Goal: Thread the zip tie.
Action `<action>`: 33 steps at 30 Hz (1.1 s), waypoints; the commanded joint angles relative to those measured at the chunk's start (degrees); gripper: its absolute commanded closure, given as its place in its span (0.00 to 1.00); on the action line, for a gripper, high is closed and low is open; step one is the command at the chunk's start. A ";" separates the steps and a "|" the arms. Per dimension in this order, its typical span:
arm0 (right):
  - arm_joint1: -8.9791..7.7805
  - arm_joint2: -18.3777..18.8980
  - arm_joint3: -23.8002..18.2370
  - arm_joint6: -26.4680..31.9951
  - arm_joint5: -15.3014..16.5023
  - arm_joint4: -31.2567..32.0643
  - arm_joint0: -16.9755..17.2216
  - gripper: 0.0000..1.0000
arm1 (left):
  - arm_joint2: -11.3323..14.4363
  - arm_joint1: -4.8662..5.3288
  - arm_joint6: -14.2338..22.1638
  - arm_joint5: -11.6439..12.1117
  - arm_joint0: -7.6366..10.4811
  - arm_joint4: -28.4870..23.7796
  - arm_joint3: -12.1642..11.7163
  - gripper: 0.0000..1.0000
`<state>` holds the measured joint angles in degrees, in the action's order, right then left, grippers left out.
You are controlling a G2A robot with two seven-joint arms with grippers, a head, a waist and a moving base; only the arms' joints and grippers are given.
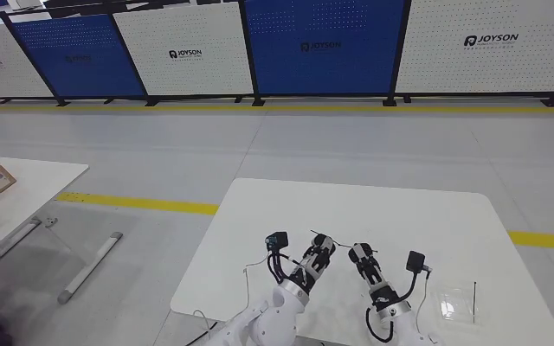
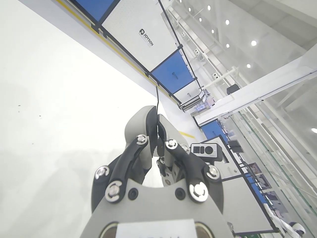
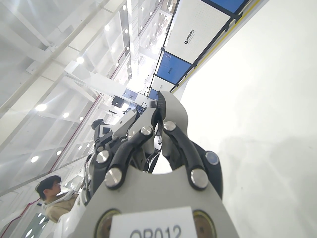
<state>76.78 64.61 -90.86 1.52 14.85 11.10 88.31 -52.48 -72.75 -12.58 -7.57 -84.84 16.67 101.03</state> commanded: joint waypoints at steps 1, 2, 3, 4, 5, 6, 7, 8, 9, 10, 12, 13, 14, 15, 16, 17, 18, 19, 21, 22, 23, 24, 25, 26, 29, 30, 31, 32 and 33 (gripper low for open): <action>0.03 -0.04 0.08 -0.04 0.01 0.09 -0.04 1.00 | 0.04 -0.02 0.36 0.57 -0.07 0.48 -0.02 1.00; 0.04 -0.06 0.12 -0.05 0.01 0.12 -0.06 1.00 | 0.06 -0.02 0.60 0.90 -0.12 0.70 0.01 1.00; 0.06 -0.12 0.22 0.07 -0.07 0.23 -0.12 1.00 | 0.13 -0.01 1.19 1.43 -0.20 0.80 0.10 1.00; 0.07 -0.18 0.28 0.21 -0.15 0.35 -0.21 1.00 | 0.15 0.01 1.66 1.89 -0.23 1.04 0.15 1.00; 0.08 -0.25 0.32 0.34 -0.20 0.47 -0.28 1.00 | 0.11 0.03 1.96 2.19 -0.28 1.28 0.16 1.00; 0.09 -0.38 0.36 0.73 -0.30 0.76 -0.39 1.00 | 0.15 0.07 2.33 2.72 -0.31 1.99 0.20 1.00; 0.09 -0.45 0.37 0.98 -0.34 0.78 -0.46 1.00 | 0.18 0.09 2.47 2.99 -0.39 2.48 0.16 1.00; 0.10 -0.49 0.38 1.29 -0.24 0.56 -0.51 1.00 | 0.15 0.09 2.50 3.12 -0.49 2.66 0.15 1.00; 0.10 -0.42 0.37 1.48 -0.14 0.34 -0.55 1.00 | 0.11 0.08 2.56 3.18 -0.57 2.78 0.17 1.00; 0.10 -0.29 0.32 1.42 -0.02 0.24 -0.51 1.00 | 0.06 0.07 2.59 3.15 -0.60 2.91 0.13 1.00; 0.07 -0.10 0.24 1.46 0.08 0.19 -0.38 1.00 | -0.06 0.03 2.59 3.08 -0.59 3.08 0.02 1.00; 0.06 0.01 0.19 1.39 0.07 0.26 -0.29 1.00 | -0.12 0.01 2.65 3.07 -0.62 3.12 -0.05 1.00; 0.05 0.07 0.16 1.35 0.06 0.32 -0.23 1.00 | -0.15 -0.01 2.73 3.06 -0.63 3.18 -0.07 1.00; 0.05 0.11 0.12 1.35 0.04 0.36 -0.18 1.00 | -0.18 -0.02 2.86 3.04 -0.64 3.23 -0.08 1.00; 0.05 0.14 0.07 1.35 0.03 0.39 -0.13 1.00 | -0.20 -0.03 3.10 3.05 -0.66 3.32 -0.09 1.00; 0.05 0.18 0.05 1.32 0.02 0.45 -0.10 1.00 | -0.23 -0.05 3.18 3.00 -0.67 3.43 -0.10 1.00; 0.05 0.20 0.01 1.28 0.02 0.55 -0.06 1.00 | -0.25 -0.06 3.21 2.93 -0.69 3.51 -0.10 1.00; 0.05 0.23 -0.04 1.21 0.03 0.64 -0.01 1.00 | -0.27 -0.09 3.22 2.86 -0.71 3.51 -0.09 1.00; 0.04 0.32 -0.20 0.61 -0.20 1.49 0.14 1.00 | -0.32 -0.17 2.64 2.52 -0.72 3.94 -0.11 1.00; 0.04 0.27 -0.31 0.38 -0.38 1.87 0.25 1.00 | -0.31 -0.21 2.46 2.47 -0.73 4.00 -0.13 0.95; 0.05 0.21 -0.45 0.14 -0.60 2.32 0.35 1.00 | -0.33 -0.24 2.18 2.09 -0.71 4.50 -0.23 0.90; 0.06 0.16 -0.54 -0.03 -0.72 2.56 0.43 1.00 | -0.28 -0.28 2.10 1.93 -0.71 4.71 -0.22 0.88; 0.07 0.12 -0.61 -0.13 -0.81 2.72 0.49 1.00 | -0.26 -0.31 2.11 1.69 -0.70 4.89 -0.32 0.79; 0.08 0.10 -0.67 -0.20 -0.88 2.84 0.53 1.00 | -0.25 -0.33 2.08 1.34 -0.63 5.29 -0.39 0.75; 0.10 0.10 -0.81 -0.39 -1.00 3.14 0.63 1.00 | -0.10 -0.47 1.96 1.18 -0.57 5.47 -0.45 0.73; 0.11 0.10 -0.82 -0.45 -1.05 3.28 0.65 1.00 | -0.08 -0.52 1.95 1.24 -0.55 5.53 -0.51 0.75; 0.12 0.09 -0.83 -0.50 -1.12 3.39 0.65 1.00 | -0.06 -0.55 1.94 1.27 -0.54 5.58 -0.55 0.76; 0.13 0.05 -0.83 -0.55 -1.18 3.47 0.64 1.00 | -0.05 -0.58 1.94 1.29 -0.53 5.61 -0.58 0.78; 0.15 0.01 -0.82 -0.60 -1.23 3.55 0.63 1.00 | -0.04 -0.62 1.95 1.30 -0.53 5.68 -0.62 0.81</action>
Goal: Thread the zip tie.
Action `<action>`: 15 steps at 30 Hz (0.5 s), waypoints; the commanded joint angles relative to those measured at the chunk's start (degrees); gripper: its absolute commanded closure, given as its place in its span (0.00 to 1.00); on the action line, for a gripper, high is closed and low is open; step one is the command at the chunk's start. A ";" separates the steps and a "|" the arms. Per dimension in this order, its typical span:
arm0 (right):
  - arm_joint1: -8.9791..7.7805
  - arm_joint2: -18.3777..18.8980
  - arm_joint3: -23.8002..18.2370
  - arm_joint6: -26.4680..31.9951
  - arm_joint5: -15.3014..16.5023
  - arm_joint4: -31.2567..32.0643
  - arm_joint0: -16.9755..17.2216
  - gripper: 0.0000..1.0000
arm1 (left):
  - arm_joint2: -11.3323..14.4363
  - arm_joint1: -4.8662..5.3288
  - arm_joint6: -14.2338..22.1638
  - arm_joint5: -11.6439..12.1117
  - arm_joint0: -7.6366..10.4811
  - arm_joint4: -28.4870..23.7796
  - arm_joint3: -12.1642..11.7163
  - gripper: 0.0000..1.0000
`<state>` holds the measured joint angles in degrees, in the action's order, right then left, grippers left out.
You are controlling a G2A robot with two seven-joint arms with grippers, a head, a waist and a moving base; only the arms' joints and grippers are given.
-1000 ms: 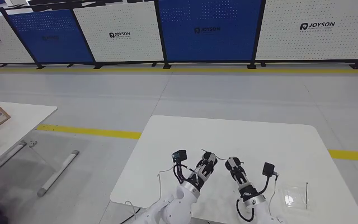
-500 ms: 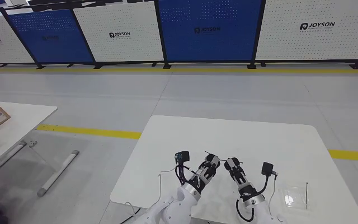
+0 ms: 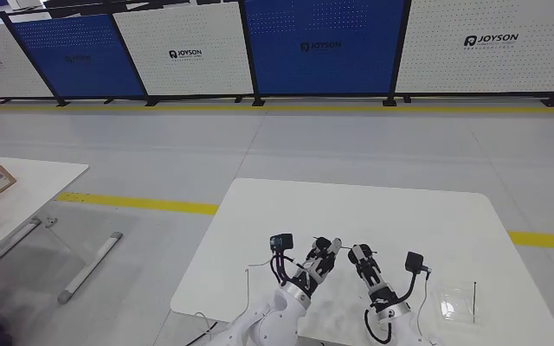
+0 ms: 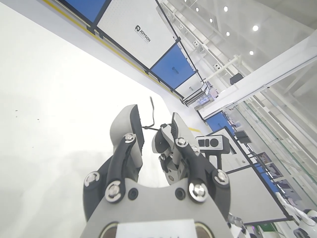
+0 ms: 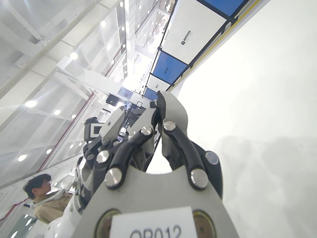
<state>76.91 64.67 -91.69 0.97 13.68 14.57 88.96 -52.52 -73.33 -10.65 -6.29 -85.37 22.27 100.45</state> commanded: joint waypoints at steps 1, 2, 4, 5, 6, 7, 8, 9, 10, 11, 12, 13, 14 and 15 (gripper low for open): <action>0.03 -0.06 0.01 -0.08 -0.08 0.14 -0.04 1.00 | 0.02 -0.07 0.05 -0.01 0.02 0.17 -0.07 0.83; 0.04 -0.09 0.00 -0.10 -0.06 0.19 -0.04 1.00 | 0.04 -0.10 0.09 -0.05 0.03 0.23 -0.10 0.84; 0.06 -0.13 -0.07 -0.14 0.09 0.28 -0.01 1.00 | 0.10 -0.17 0.24 -0.36 0.12 0.44 -0.25 0.87; 0.07 -0.13 -0.09 -0.15 0.14 0.33 0.01 1.00 | 0.15 -0.21 0.30 -0.43 0.16 0.46 -0.33 0.87; 0.07 -0.13 -0.11 -0.17 0.22 0.37 0.02 1.00 | 0.19 -0.25 0.36 -0.48 0.21 0.49 -0.42 0.89; 0.08 -0.12 -0.15 -0.20 0.34 0.39 0.04 1.00 | 0.25 -0.31 0.47 -0.57 0.29 0.55 -0.57 0.88; 0.08 -0.11 -0.20 -0.21 0.42 0.40 0.07 1.00 | 0.33 -0.34 0.66 -0.67 0.37 0.67 -0.71 0.87; 0.08 -0.12 -0.26 -0.19 0.55 0.37 0.10 1.00 | 0.36 -0.38 0.76 -0.73 0.44 0.69 -0.77 0.88; 0.09 -0.10 -0.27 -0.16 0.65 0.34 0.13 1.00 | 0.37 -0.42 0.82 -0.75 0.47 0.60 -0.80 0.88; 0.09 -0.08 -0.29 -0.10 0.71 0.33 0.15 1.00 | 0.37 -0.46 0.94 -0.77 0.51 0.51 -0.84 0.89; 0.09 -0.08 -0.30 -0.05 0.74 0.32 0.16 1.00 | 0.36 -0.49 1.02 -0.79 0.53 0.51 -0.87 0.88; 0.09 -0.07 -0.31 -0.01 0.78 0.31 0.17 1.00 | 0.34 -0.52 1.08 -0.80 0.55 0.49 -0.89 0.87; 0.10 -0.06 -0.31 0.02 0.83 0.27 0.18 1.00 | 0.32 -0.55 1.17 -0.81 0.55 0.49 -0.91 0.88; 0.11 -0.06 -0.31 0.04 0.88 0.23 0.18 1.00 | 0.29 -0.57 1.23 -0.85 0.56 0.51 -0.92 0.89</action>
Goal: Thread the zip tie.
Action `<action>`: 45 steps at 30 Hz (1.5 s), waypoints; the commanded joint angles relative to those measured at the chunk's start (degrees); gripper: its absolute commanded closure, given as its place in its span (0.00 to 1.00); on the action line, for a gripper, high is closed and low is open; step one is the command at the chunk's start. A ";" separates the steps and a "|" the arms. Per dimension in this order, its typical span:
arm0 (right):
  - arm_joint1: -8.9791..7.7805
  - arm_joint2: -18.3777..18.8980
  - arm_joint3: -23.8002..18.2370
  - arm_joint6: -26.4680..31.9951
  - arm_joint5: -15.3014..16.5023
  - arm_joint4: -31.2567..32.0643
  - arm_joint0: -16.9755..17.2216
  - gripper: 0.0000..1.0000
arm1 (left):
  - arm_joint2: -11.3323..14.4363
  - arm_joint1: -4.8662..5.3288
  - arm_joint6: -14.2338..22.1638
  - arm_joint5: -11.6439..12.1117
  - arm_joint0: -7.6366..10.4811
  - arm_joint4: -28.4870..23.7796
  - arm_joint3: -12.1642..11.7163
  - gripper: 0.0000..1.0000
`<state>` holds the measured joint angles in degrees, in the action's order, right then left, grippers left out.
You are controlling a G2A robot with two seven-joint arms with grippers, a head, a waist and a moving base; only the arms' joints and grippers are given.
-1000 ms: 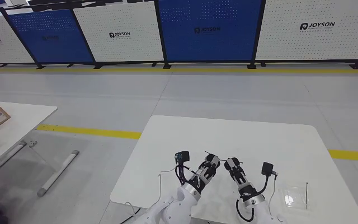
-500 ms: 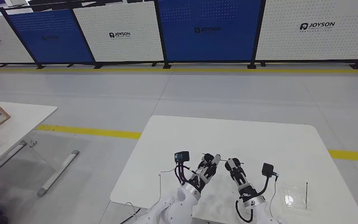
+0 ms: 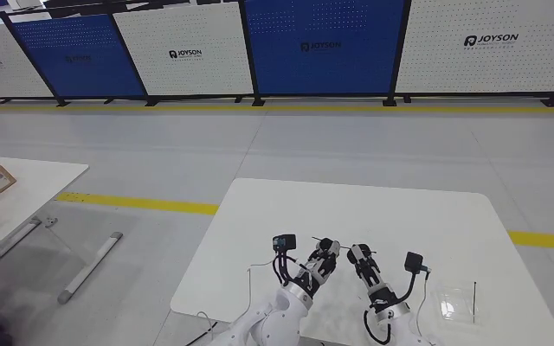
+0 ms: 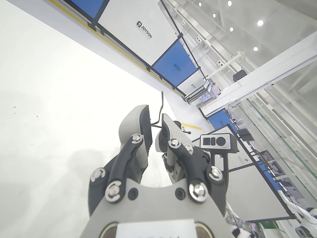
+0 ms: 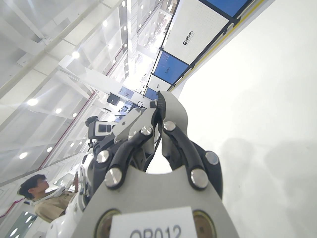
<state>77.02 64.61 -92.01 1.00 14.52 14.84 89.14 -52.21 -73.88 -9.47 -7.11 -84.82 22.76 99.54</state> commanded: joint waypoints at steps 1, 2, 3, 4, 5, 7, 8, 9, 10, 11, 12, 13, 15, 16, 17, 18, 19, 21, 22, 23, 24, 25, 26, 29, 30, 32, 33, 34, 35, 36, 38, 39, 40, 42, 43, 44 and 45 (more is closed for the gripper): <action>0.01 0.02 0.01 0.04 0.08 -0.06 0.00 1.00 | -0.04 -0.04 0.07 -0.06 0.00 0.03 -0.03 0.90; 0.02 0.03 0.01 0.06 0.11 -0.08 0.00 1.00 | -0.07 -0.07 0.10 -0.09 0.00 0.05 -0.08 0.94; 0.02 0.04 0.01 0.07 0.15 -0.11 0.00 1.00 | -0.08 -0.10 0.12 -0.11 0.00 0.05 -0.11 1.00; 0.03 0.05 0.02 0.06 0.19 -0.13 0.00 1.00 | -0.09 -0.13 0.13 -0.11 -0.01 0.04 -0.12 1.00; 0.03 0.06 0.05 0.06 0.23 -0.13 0.00 1.00 | -0.11 -0.16 0.13 -0.08 -0.01 0.06 -0.14 1.00; 0.05 0.08 0.07 0.01 0.27 -0.13 0.01 1.00 | -0.11 -0.20 0.15 0.16 -0.07 0.07 -0.13 1.00; 0.05 0.09 0.09 -0.01 0.29 -0.11 0.02 1.00 | -0.11 -0.21 0.21 0.29 -0.10 0.20 -0.15 1.00; 0.06 0.10 0.09 -0.01 0.31 -0.06 0.02 1.00 | -0.12 -0.22 0.26 0.40 -0.17 0.31 -0.14 1.00; 0.06 0.12 0.10 0.01 0.30 -0.01 0.02 1.00 | -0.13 -0.24 0.28 0.47 -0.21 0.35 -0.12 1.00; 0.06 0.13 0.10 0.04 0.28 0.05 0.03 1.00 | -0.10 -0.25 0.31 0.51 -0.24 0.47 -0.13 1.00; 0.06 0.14 0.09 0.08 0.27 0.09 0.04 1.00 | -0.07 -0.28 0.34 0.54 -0.27 0.60 -0.14 1.00; 0.06 0.16 0.08 0.12 0.28 0.09 0.05 1.00 | -0.04 -0.30 0.35 0.56 -0.29 0.69 -0.14 1.00; 0.06 0.20 0.05 0.21 0.35 0.04 0.09 1.00 | 0.03 -0.34 0.39 0.67 -0.31 0.94 -0.15 1.00; 0.05 0.25 0.04 0.34 0.46 -0.07 0.14 1.00 | 0.09 -0.36 0.43 0.80 -0.32 1.13 -0.12 1.00; 0.04 0.30 0.04 0.44 0.53 -0.15 0.17 1.00 | 0.16 -0.38 0.50 1.07 -0.33 1.28 -0.06 1.00; 0.04 0.33 0.04 0.57 0.62 -0.25 0.19 1.00 | 0.22 -0.37 0.74 1.48 -0.32 1.52 -0.07 1.00; 0.03 0.37 0.04 0.72 0.70 -0.38 0.21 1.00 | 0.20 -0.36 0.80 1.67 -0.36 1.67 -0.11 1.00; 0.01 0.45 0.10 1.25 1.02 -0.89 0.26 1.00 | 0.19 -0.37 0.76 1.93 -0.51 1.95 -0.06 1.00; 0.00 0.53 0.13 1.54 1.24 -1.23 0.28 1.00 | 0.18 -0.38 0.75 2.03 -0.57 2.04 -0.06 1.00; -0.03 0.68 0.16 1.93 1.54 -1.65 0.30 1.00 | 0.16 -0.38 0.77 2.16 -0.62 2.19 -0.05 1.00; -0.06 0.83 0.15 2.13 1.70 -1.84 0.33 1.00 | 0.15 -0.39 0.78 2.25 -0.67 2.31 -0.03 1.00; -0.08 0.94 0.12 2.27 1.81 -1.99 0.38 1.00 | 0.14 -0.39 0.81 2.34 -0.72 2.45 0.00 1.00; -0.10 1.05 0.05 2.57 2.02 -2.44 0.46 1.00 | 0.14 -0.39 0.86 2.45 -0.80 2.65 0.05 1.00; -0.22 1.65 -0.01 4.65 2.90 -4.98 0.57 1.00 | 0.08 -0.39 0.88 2.51 -0.94 3.07 0.18 1.00; -0.33 2.23 0.06 5.84 3.26 -6.47 0.58 1.00 | 0.07 -0.40 0.85 2.47 -0.99 3.28 0.26 1.00; -0.50 3.02 0.05 7.08 3.54 -7.31 0.62 1.00 | 0.13 -0.41 0.92 2.46 -1.12 3.57 0.47 1.00; -0.57 3.26 -0.03 7.59 3.51 -7.52 0.71 1.00 | 0.13 -0.42 0.98 2.49 -1.20 3.65 0.59 1.00; -0.61 3.36 -0.12 7.91 3.34 -7.51 0.74 1.00 | 0.14 -0.42 1.11 2.59 -1.24 3.66 0.63 1.00; -0.64 3.39 -0.26 8.15 3.10 -7.39 0.76 1.00 | 0.13 -0.43 1.19 2.65 -1.26 3.66 0.64 1.00; -0.66 3.39 -0.41 8.30 2.87 -7.30 0.78 1.00 | 0.11 -0.44 1.23 2.70 -1.27 3.66 0.64 1.00; -0.69 3.33 -0.76 8.53 2.39 -7.17 0.84 1.00 | 0.09 -0.48 1.34 2.85 -1.25 3.64 0.60 1.00; -0.70 3.30 -0.89 8.59 2.23 -7.08 0.86 1.00 | 0.08 -0.49 1.37 2.90 -1.24 3.65 0.58 1.00; -0.72 3.27 -1.05 8.68 2.04 -6.98 0.91 1.00 | 0.06 -0.50 1.42 2.98 -1.23 3.69 0.56 1.00; -0.74 3.20 -1.22 8.79 1.81 -6.85 0.95 1.00 | 0.02 -0.52 1.54 3.04 -1.23 3.77 0.60 1.00; -0.75 3.15 -1.31 8.81 1.70 -6.79 0.96 1.00 | -0.03 -0.52 1.64 3.06 -1.25 3.85 0.65 1.00; -0.75 3.12 -1.36 8.80 1.63 -6.74 0.96 1.00 | -0.09 -0.51 1.70 3.08 -1.29 3.89 0.72 1.00; -0.75 3.08 -1.43 8.78 1.60 -6.71 0.97 1.00 | -0.16 -0.50 1.74 3.11 -1.35 3.95 0.80 1.00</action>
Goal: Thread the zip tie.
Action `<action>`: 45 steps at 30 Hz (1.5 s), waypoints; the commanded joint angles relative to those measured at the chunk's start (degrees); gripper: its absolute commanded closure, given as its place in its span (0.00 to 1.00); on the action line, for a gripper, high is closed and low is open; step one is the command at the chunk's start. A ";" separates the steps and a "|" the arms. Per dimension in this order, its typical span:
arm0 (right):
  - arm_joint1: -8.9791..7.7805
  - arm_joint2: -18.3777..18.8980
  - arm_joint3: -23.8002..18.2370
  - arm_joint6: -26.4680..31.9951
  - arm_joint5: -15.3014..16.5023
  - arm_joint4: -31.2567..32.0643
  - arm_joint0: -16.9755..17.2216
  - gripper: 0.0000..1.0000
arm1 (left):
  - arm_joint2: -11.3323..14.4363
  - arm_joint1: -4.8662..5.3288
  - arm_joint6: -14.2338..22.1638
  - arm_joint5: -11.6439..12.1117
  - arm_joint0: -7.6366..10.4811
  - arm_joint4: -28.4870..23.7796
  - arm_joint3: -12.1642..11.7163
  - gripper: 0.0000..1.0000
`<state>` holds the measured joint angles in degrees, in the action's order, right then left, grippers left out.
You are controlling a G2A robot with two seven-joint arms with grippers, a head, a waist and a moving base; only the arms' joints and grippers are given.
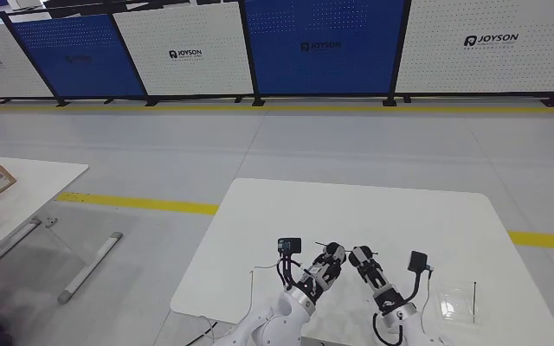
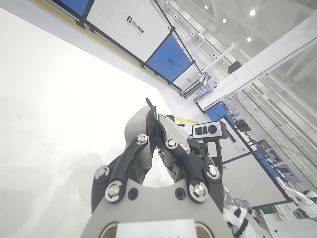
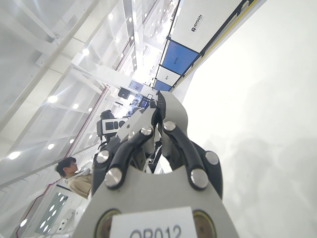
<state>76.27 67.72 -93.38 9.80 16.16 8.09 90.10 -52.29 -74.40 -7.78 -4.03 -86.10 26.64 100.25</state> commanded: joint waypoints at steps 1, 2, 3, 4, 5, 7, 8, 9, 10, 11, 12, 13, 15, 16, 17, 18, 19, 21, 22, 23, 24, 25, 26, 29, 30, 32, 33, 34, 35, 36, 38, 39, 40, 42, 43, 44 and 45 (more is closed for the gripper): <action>0.00 -0.06 -0.12 -0.08 -0.04 0.05 0.01 1.00 | -0.14 0.02 0.08 0.05 -0.13 0.11 0.16 1.00; -0.01 -0.08 -0.20 -0.16 -0.04 0.06 0.02 1.00 | -0.25 0.03 0.10 0.08 -0.22 0.14 0.23 1.00; -0.01 -0.09 -0.27 -0.23 -0.05 0.07 0.02 1.00 | -0.32 0.03 0.11 0.09 -0.28 0.18 0.27 1.00; -0.01 -0.10 -0.33 -0.28 -0.09 0.08 0.03 1.00 | -0.37 0.03 0.11 0.09 -0.33 0.22 0.30 1.00; -0.02 -0.12 -0.41 -0.34 -0.16 0.12 0.03 1.00 | -0.43 0.04 0.11 0.07 -0.40 0.30 0.33 1.00; -0.02 -0.17 -0.54 -0.41 -0.33 0.22 0.04 1.00 | -0.51 0.03 0.11 0.04 -0.47 0.41 0.32 1.00; -0.03 -0.20 -0.60 -0.43 -0.42 0.25 0.05 1.00 | -0.54 0.02 0.11 0.01 -0.50 0.45 0.32 1.00; -0.03 -0.22 -0.62 -0.42 -0.46 0.23 0.05 0.68 | -0.56 0.01 0.11 -0.04 -0.53 0.47 0.31 1.00; -0.04 -0.22 -0.64 -0.42 -0.50 0.22 0.06 0.60 | -0.57 0.00 0.09 -0.13 -0.54 0.50 0.30 1.00; -0.04 -0.23 -0.66 -0.44 -0.52 0.24 0.06 0.56 | -0.57 -0.02 0.08 -0.21 -0.55 0.54 0.31 1.00; -0.05 -0.24 -0.68 -0.56 -0.54 0.38 0.10 0.56 | -0.59 -0.04 0.07 -0.39 -0.57 0.53 0.27 1.00; -0.06 -0.28 -0.68 -0.65 -0.55 0.52 0.15 0.56 | -0.63 -0.07 0.07 -0.73 -0.58 0.36 0.21 1.00; -0.06 -0.38 -0.70 -0.80 -0.52 0.74 0.27 0.57 | -0.68 -0.16 0.00 -1.17 -0.50 -0.03 0.19 1.00; -0.07 -0.43 -0.67 -0.96 -0.52 1.02 0.33 0.58 | -0.72 -0.21 -0.10 -1.58 -0.45 -0.17 0.09 1.00; -0.08 -0.46 -0.65 -1.15 -0.48 1.18 0.39 0.59 | -0.75 -0.25 -0.16 -1.92 -0.41 -0.29 0.03 1.00; -0.07 -0.49 -0.64 -1.31 -0.42 1.28 0.44 0.60 | -0.78 -0.30 -0.23 -2.42 -0.39 -0.47 -0.04 1.00; -0.07 -0.51 -0.60 -1.56 -0.29 1.36 0.50 0.63 | -0.87 -0.37 -0.43 -3.49 -0.28 -0.57 -0.16 1.00; -0.06 -0.56 -0.55 -2.26 -0.08 1.81 0.65 0.67 | -0.76 -0.52 -0.62 -4.12 -0.12 -1.04 -0.20 1.00; -0.06 -0.62 -0.55 -2.45 -0.02 1.94 0.69 0.67 | -0.74 -0.57 -0.68 -4.38 -0.02 -1.13 -0.29 1.00; -0.06 -0.64 -0.54 -2.77 0.06 2.21 0.76 0.70 | -0.68 -0.63 -0.77 -4.55 0.08 -1.14 -0.35 1.00; -0.05 -0.67 -0.54 -3.04 0.13 2.40 0.84 0.71 | -0.65 -0.67 -0.84 -4.62 0.12 -1.17 -0.38 1.00; -0.05 -0.71 -0.56 -3.21 0.19 2.52 0.91 0.71 | -0.61 -0.71 -0.90 -4.68 0.14 -1.17 -0.41 1.00; -0.05 -0.71 -0.55 -3.40 0.22 2.60 0.98 0.72 | -0.58 -0.75 -0.95 -4.73 0.18 -1.12 -0.44 1.00; -0.07 -0.60 -0.63 -3.75 0.38 2.64 1.15 0.77 | -0.48 -0.81 -0.98 -4.75 0.15 -0.92 -0.45 1.00; -0.08 -0.50 -0.68 -3.97 0.43 2.65 1.20 0.83 | -0.46 -0.83 -0.98 -4.71 0.13 -0.82 -0.45 1.00; -0.09 -0.46 -0.76 -4.12 0.49 2.67 1.29 0.87 | -0.42 -0.85 -0.94 -4.59 0.06 -0.61 -0.46 1.00; -0.10 -0.42 -0.81 -4.15 0.52 2.69 1.32 0.86 | -0.40 -0.86 -0.93 -4.50 0.00 -0.43 -0.47 1.00; -0.10 -0.40 -0.85 -4.19 0.52 2.73 1.34 0.86 | -0.40 -0.86 -0.92 -4.46 -0.03 -0.30 -0.46 1.00; -0.11 -0.39 -0.88 -4.24 0.51 2.77 1.37 0.89 | -0.41 -0.87 -0.91 -4.39 -0.06 -0.17 -0.45 1.00; -0.11 -0.38 -0.92 -4.30 0.50 2.79 1.39 0.92 | -0.43 -0.87 -0.91 -4.26 -0.10 -0.03 -0.43 1.00; -0.12 -0.37 -0.95 -4.33 0.50 2.81 1.41 0.99 | -0.45 -0.86 -0.86 -3.99 -0.20 0.26 -0.41 1.00; -0.12 -0.38 -0.98 -4.35 0.49 2.83 1.42 1.00 | -0.48 -0.86 -0.81 -3.87 -0.26 0.36 -0.39 1.00; -0.12 -0.38 -0.98 -4.36 0.47 2.85 1.42 1.00 | -0.47 -0.86 -0.73 -3.72 -0.28 0.51 -0.38 1.00; -0.13 -0.39 -1.00 -4.35 0.40 2.91 1.41 1.00 | -0.48 -0.85 -0.68 -3.36 -0.34 0.79 -0.40 1.00; -0.13 -0.40 -1.00 -4.32 0.37 2.94 1.39 1.00 | -0.47 -0.85 -0.65 -3.05 -0.38 0.97 -0.41 1.00; -0.14 -0.43 -0.99 -4.21 0.38 3.04 1.35 1.00 | -0.47 -0.84 -0.62 -2.83 -0.42 1.11 -0.42 1.00; -0.14 -0.45 -0.96 -4.13 0.39 3.09 1.32 1.00 | -0.49 -0.84 -0.62 -2.70 -0.48 1.18 -0.43 1.00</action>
<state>76.13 67.30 -94.37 5.57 16.53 11.12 91.46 -52.77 -75.24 -8.41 -6.90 -86.52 27.72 99.83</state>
